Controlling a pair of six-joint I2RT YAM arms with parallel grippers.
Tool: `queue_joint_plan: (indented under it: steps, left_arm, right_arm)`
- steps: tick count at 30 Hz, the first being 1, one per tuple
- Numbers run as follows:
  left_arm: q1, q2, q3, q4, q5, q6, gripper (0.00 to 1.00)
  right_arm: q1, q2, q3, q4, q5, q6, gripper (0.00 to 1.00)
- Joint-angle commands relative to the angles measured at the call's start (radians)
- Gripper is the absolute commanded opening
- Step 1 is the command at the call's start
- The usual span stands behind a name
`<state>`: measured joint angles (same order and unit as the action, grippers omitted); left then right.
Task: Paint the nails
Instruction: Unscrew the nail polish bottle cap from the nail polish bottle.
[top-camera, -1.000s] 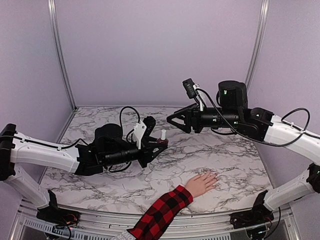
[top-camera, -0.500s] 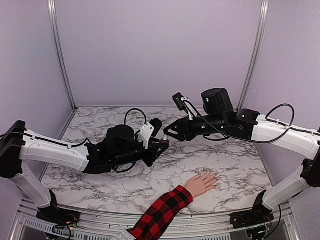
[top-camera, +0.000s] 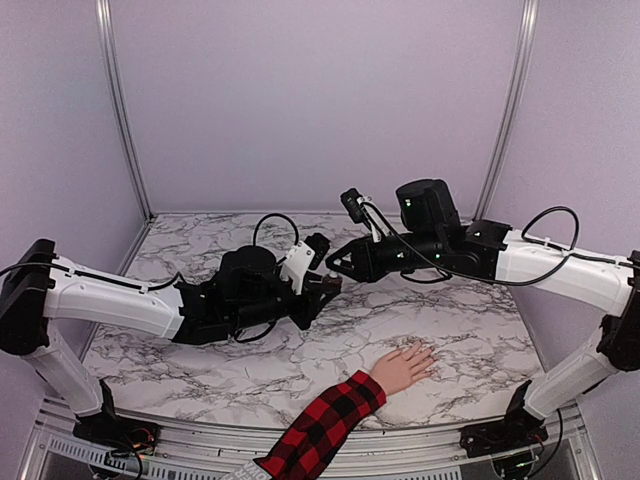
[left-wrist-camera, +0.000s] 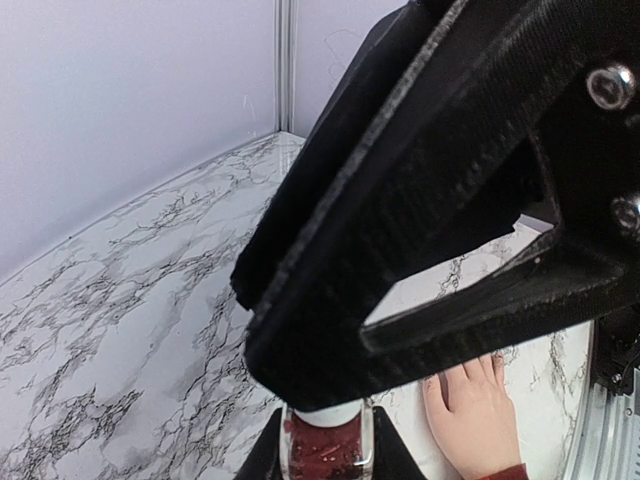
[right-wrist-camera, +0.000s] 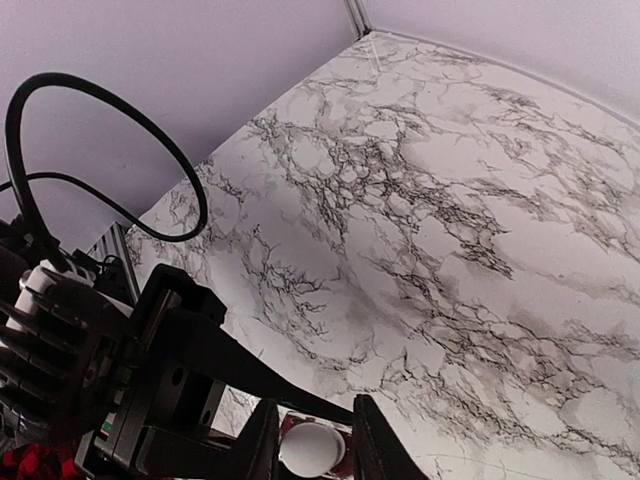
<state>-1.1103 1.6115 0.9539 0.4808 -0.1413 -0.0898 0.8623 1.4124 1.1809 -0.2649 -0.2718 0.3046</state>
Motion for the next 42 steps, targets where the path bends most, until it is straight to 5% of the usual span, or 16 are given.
queue_joint_plan:
  steps: [1, 11, 16, 32, 42]
  left_arm:
    - [-0.005, 0.017, 0.036, -0.013, -0.017, -0.002, 0.0]
    - [-0.003, -0.027, 0.015, -0.01, 0.106, 0.012, 0.0]
    - [-0.004, -0.054, 0.004, 0.001, 0.309, 0.055, 0.0]
    - [-0.005, -0.134, -0.015, 0.025, 0.816, 0.13, 0.0]
    - [-0.01, -0.168, -0.018, 0.051, 0.916, 0.134, 0.0]
  right_arm:
    - [0.01, 0.001, 0.001, 0.036, -0.025, 0.004, 0.21]
    - [0.01, -0.047, -0.003, 0.044, -0.101, -0.077, 0.06]
    - [0.01, -0.084, -0.013, 0.056, -0.158, -0.134, 0.0]
    - [0.018, -0.153, 0.034, 0.039, -0.49, -0.342, 0.0]
    - [0.06, -0.151, 0.059, 0.027, -0.625, -0.406, 0.0]
